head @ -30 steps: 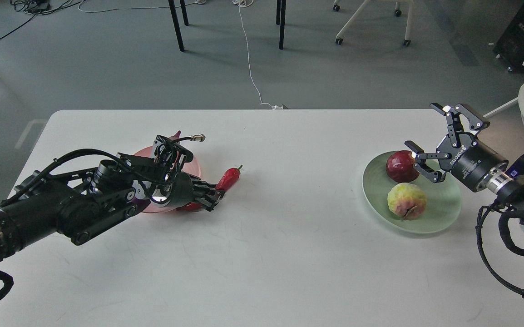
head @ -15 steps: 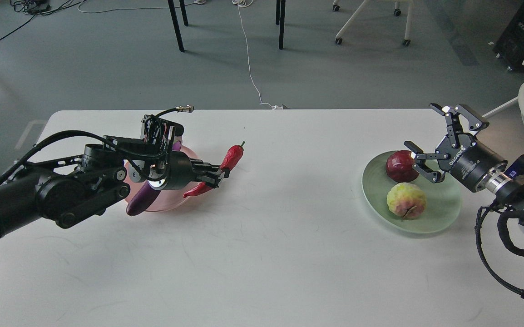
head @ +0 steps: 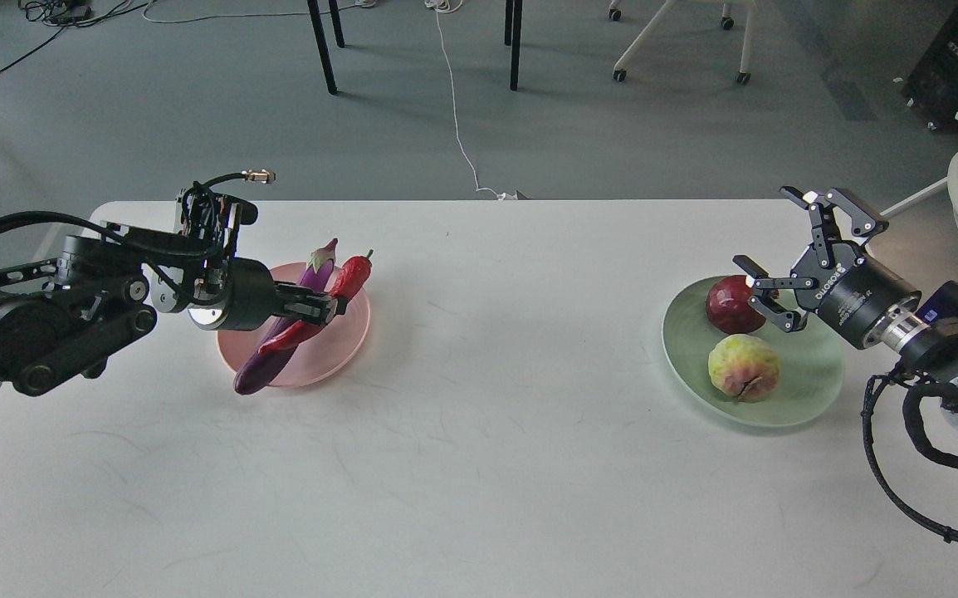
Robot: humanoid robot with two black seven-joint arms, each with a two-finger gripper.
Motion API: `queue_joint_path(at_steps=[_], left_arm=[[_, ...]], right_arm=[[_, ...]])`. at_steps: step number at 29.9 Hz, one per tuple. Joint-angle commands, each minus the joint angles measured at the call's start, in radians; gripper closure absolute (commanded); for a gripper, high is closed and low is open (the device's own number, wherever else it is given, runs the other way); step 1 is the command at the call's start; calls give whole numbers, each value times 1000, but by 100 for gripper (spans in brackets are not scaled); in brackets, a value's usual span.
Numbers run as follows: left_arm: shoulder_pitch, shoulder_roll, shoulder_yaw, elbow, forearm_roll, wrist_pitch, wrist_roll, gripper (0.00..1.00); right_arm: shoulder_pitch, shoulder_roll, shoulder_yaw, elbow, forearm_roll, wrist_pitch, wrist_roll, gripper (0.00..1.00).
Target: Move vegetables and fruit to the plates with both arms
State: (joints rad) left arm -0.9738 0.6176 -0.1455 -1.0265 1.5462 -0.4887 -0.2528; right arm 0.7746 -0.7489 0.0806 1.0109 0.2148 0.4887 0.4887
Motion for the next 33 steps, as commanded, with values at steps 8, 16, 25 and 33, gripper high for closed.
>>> queue_joint_path(at_steps=[8,16,25,33], left_arm=[[30,-9,-16,-13,-306,0,179,89],[58,-7,-17,-24,-362,0,230,88],[63,-6,-20,-21,-370,0,218,44],[63,4,-61,-21,-387,0,222,12]], right_arm=[[0,-4,7,0,0,0,0,4],[-1,-3,7,0,0,0,0,4],[-1,-4,7,2,0,0,0,4],[-3,-3,7,3,-5,0,0,4]])
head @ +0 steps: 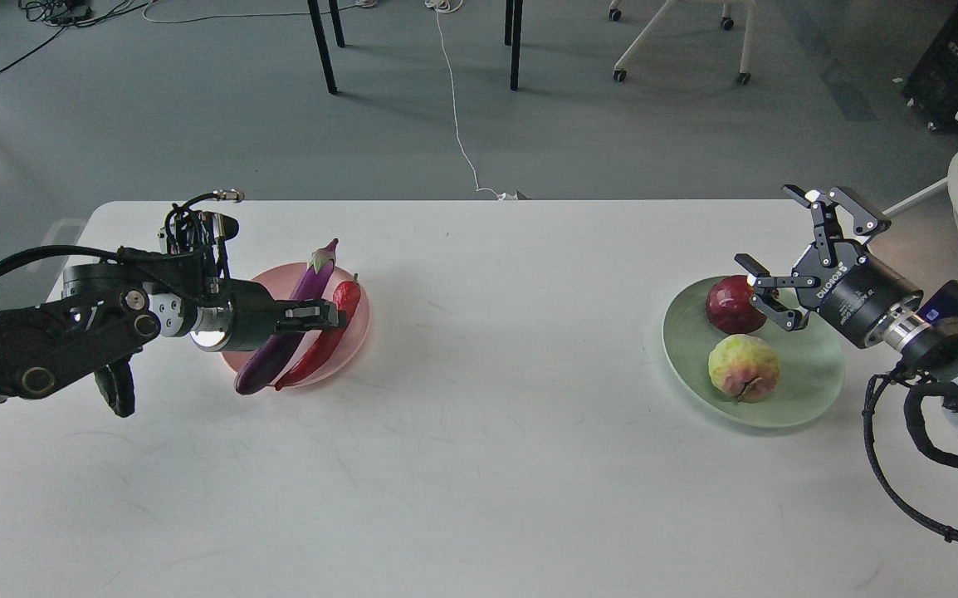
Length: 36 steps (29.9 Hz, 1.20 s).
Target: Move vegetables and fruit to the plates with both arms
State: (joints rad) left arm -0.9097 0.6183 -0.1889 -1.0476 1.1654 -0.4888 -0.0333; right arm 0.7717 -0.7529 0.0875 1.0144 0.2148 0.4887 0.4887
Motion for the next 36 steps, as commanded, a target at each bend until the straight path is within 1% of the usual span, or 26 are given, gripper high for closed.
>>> queue_joint_path(at_steps=[1,4,6,7,8,9,11,12,14,15,16,18,20,22,23,24,25,31,33,36], left_arm=[[-3,4,-23,0,-6,0,3,12],[-3,6,-49,0,-10,0,-8,11],[0,6,-92,-3,-48,0,-34,11],[5,6,-116,-5,-85,0,-65,9],[18,3,-142,-14,-134,0,-109,6],[40,1,-173,-32,-189,0,-162,4],[96,-2,-248,-86,-289,9,-265,3],[124,-6,-282,-104,-324,30,-301,3],[204,-20,-346,-138,-371,102,-339,3],[244,-31,-372,-152,-383,148,-347,3],[294,-49,-407,-164,-391,210,-349,2],[357,-84,-463,-169,-394,287,-350,2],[420,-120,-533,-169,-409,343,-350,2],[463,-153,-586,-167,-438,370,-349,2],[476,-167,-604,-166,-453,378,-349,2],[486,-178,-621,-160,-473,386,-332,2],[495,-187,-633,-155,-495,387,-327,2],[572,-207,-721,-153,-535,380,-301,2],[581,-209,-725,-152,-535,377,-286,2],[581,-210,-728,-152,-538,374,-286,2]], right_arm=[[0,1,0,0,-5,0,0,4],[0,3,0,1,-5,0,0,4],[1,4,0,0,-5,0,0,4],[1,4,1,1,-5,0,0,4],[4,6,3,4,-5,0,0,4],[4,6,12,10,-5,0,0,4],[4,9,35,18,-5,0,0,4],[4,13,41,19,-5,0,0,4],[6,26,47,27,-5,-22,0,4],[8,30,48,32,-5,-36,0,4],[9,39,46,35,-5,-57,0,4],[14,55,46,41,-6,-99,0,4],[17,72,44,41,-6,-145,0,4],[18,84,37,42,-8,-166,0,1],[20,87,34,44,-8,-167,0,1],[17,89,32,50,-11,-168,0,1],[14,89,32,62,-15,-167,0,1],[0,79,29,79,-18,-168,0,1],[-5,78,38,75,-18,-171,0,1],[-28,69,57,81,-18,-163,0,1]])
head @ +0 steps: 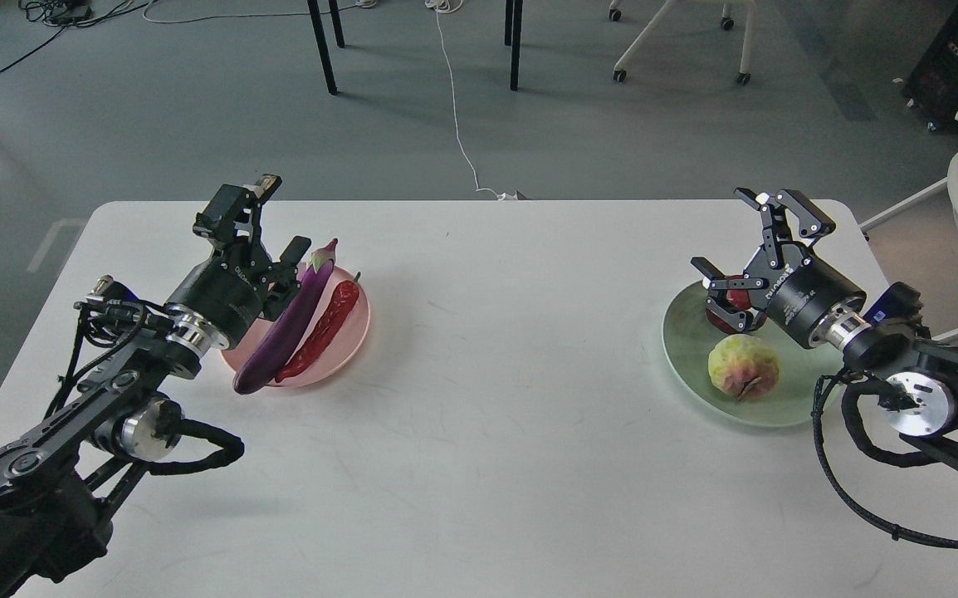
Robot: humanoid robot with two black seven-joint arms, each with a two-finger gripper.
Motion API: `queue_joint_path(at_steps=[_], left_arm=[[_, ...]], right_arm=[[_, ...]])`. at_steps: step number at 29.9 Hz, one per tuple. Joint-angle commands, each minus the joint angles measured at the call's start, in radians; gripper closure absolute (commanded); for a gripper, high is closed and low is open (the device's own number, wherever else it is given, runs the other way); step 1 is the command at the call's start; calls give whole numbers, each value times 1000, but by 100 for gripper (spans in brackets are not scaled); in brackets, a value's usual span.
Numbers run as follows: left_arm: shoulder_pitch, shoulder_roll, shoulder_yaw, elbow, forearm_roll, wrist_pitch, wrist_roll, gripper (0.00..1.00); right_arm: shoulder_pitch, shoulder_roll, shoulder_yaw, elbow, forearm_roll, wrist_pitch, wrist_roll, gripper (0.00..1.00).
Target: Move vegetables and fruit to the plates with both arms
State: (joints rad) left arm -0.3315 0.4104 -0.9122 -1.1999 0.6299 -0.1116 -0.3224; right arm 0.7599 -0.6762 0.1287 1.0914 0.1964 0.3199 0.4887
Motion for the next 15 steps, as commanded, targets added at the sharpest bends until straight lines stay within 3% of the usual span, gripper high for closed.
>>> queue_joint_path(at_steps=[1,15], left_arm=[[5,-2,-5,0,-3,-3,3,2],[15,-13,-5,-1,1,-3,5,2]], right_arm=[[-17,-9,28,5,0,7,0,1],[-36,-65,74,104,-2,-1,0,1]])
